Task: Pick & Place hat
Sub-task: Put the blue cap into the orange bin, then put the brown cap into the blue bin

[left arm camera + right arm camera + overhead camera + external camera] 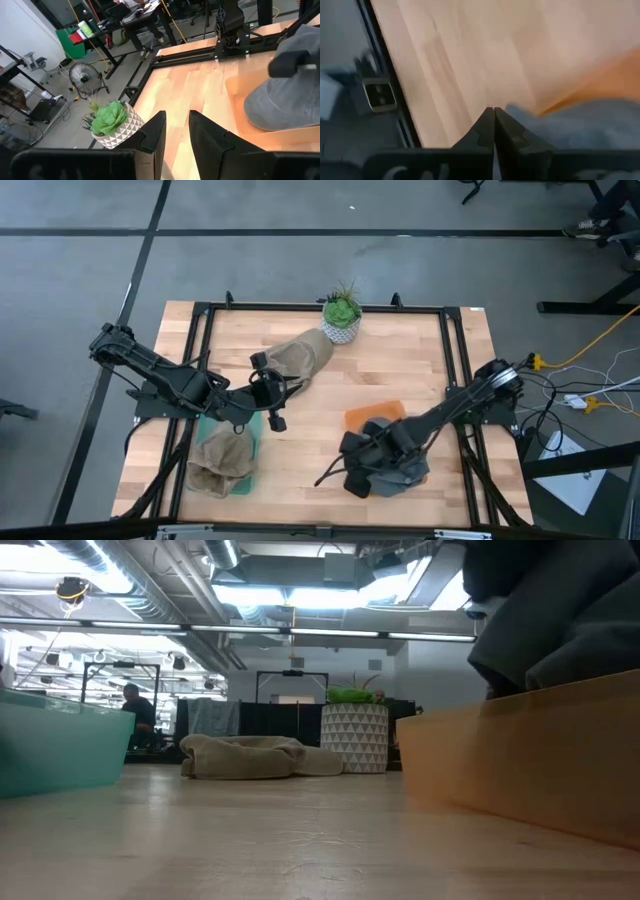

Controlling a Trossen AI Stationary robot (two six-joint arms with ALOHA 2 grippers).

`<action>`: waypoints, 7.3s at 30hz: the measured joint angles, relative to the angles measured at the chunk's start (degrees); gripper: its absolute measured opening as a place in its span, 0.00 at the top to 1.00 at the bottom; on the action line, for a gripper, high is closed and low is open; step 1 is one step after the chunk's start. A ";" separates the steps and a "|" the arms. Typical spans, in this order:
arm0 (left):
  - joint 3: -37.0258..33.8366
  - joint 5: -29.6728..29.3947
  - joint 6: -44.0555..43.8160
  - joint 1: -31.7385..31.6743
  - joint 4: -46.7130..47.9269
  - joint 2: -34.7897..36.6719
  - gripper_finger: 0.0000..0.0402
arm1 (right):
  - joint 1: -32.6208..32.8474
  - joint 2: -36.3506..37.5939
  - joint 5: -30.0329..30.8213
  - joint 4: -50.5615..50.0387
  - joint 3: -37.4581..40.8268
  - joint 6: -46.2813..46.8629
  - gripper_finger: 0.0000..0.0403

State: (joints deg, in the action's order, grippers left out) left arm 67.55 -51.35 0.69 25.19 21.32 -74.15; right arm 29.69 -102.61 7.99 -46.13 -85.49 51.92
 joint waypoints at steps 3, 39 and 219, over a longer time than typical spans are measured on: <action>0.00 0.00 -0.13 0.00 -0.01 0.00 0.80 | 0.04 -1.88 -3.43 -2.20 0.00 0.89 0.98; 0.00 -0.02 -0.16 -0.22 0.00 0.00 0.81 | -0.50 3.21 5.57 -17.58 0.00 -4.80 0.97; 0.00 -9.78 -19.93 18.24 25.08 10.44 0.93 | 1.31 11.85 43.22 -0.07 8.06 3.26 0.57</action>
State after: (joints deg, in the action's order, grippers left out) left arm 67.55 -61.13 -19.24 43.43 46.40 -63.71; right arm 31.00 -90.76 51.22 -46.20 -77.44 55.18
